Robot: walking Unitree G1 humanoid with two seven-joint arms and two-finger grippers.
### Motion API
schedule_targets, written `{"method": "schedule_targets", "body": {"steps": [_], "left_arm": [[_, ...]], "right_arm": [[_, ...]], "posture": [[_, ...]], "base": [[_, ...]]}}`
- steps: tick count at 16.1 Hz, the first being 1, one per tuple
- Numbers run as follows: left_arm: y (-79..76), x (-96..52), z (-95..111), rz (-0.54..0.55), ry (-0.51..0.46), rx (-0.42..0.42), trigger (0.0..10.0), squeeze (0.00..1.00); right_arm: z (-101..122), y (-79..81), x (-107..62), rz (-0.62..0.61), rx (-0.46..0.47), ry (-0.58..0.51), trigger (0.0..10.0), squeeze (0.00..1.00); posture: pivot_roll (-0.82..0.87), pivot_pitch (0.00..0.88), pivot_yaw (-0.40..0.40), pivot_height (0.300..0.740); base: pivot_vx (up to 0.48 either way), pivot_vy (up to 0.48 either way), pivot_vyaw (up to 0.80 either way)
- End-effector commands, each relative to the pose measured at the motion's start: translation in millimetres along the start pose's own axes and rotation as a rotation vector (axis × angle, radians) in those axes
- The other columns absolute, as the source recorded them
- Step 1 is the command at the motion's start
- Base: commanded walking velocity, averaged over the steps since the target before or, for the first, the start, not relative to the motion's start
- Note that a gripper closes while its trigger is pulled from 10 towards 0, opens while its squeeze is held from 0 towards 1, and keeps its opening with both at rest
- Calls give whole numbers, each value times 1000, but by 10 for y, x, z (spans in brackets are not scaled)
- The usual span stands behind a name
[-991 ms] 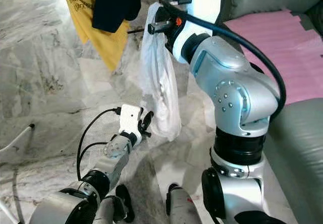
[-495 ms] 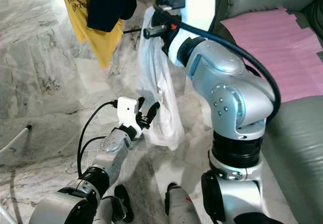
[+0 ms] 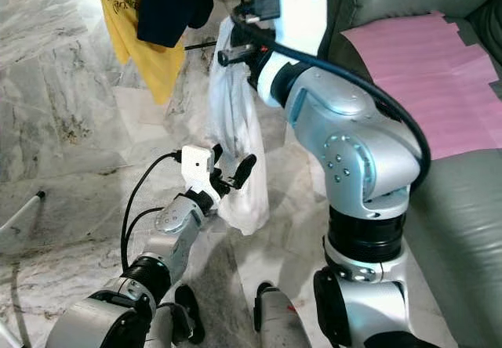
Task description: Hang hanger
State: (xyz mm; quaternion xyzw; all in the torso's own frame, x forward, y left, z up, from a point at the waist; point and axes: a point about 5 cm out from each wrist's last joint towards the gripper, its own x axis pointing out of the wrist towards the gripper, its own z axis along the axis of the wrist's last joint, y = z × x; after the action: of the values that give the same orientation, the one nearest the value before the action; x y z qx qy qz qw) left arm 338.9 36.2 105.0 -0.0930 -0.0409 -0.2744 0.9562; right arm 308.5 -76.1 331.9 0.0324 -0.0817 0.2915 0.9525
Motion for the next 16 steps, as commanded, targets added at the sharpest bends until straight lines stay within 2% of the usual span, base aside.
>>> {"method": "schedule_targets", "body": {"steps": [1,4,5,6,7,12,16], "left_arm": [[-720,116,-100,-118,-12,-174,10000,1000],[-747,98,-144,-110,10,-163,10000,1000],[-759,77,-208,-99,46,-152,10000,827],[-772,58,-258,-97,72,-151,3961,196],[-804,17,-345,-100,116,-154,0,0],[-835,-69,-523,-55,224,-126,0,0],[-914,-61,-547,-44,250,-123,0,0]], "right_arm": [[59,53,-24,19,-17,-39,0,0],[58,59,-15,19,-16,-40,0,0],[91,81,-11,29,-16,-44,0,0],[124,98,-12,36,-18,-49,0,0],[161,112,-15,41,-24,-55,0,0],[238,137,-39,41,-47,-57,0,0],[267,159,-46,46,-50,-53,0,0]], "posture": [[-491,294,1,740],[-497,297,-6,740],[-503,298,-9,740],[-503,298,-9,740],[-522,295,-14,740],[-576,288,-21,740],[-602,283,-27,740]], "base": [[0,0,0],[0,0,0],[0,0,0],[0,0,0],[0,0,0],[0,0,0],[0,0,0]]}}
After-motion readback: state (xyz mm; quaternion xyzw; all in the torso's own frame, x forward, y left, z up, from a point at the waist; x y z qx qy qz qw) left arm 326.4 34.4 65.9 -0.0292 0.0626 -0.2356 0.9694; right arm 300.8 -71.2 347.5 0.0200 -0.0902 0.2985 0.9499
